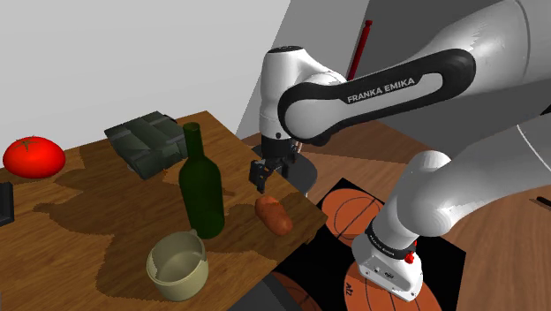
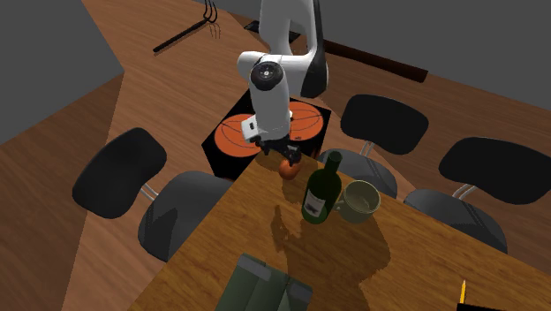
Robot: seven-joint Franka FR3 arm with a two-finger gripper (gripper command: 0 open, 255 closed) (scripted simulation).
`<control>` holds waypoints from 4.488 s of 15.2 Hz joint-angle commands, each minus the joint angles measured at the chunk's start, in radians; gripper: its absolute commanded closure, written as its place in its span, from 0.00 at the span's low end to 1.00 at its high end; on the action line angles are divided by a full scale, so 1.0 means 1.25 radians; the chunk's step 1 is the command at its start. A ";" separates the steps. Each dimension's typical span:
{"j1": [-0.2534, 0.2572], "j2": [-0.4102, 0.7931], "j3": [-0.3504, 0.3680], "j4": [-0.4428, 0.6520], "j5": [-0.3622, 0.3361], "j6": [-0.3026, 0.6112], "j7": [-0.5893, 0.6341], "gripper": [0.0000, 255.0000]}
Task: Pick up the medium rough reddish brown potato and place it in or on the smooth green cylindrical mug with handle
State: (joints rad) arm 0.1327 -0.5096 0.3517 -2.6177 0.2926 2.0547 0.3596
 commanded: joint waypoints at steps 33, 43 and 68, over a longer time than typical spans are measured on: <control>0.017 0.058 0.037 -0.009 0.038 0.061 0.043 1.00; 0.015 0.001 0.013 0.059 0.024 -0.065 0.054 1.00; 0.019 0.152 0.106 0.390 -0.009 -0.216 0.227 1.00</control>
State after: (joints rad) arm 0.1546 -0.3617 0.4581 -2.1692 0.2873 1.7758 0.6101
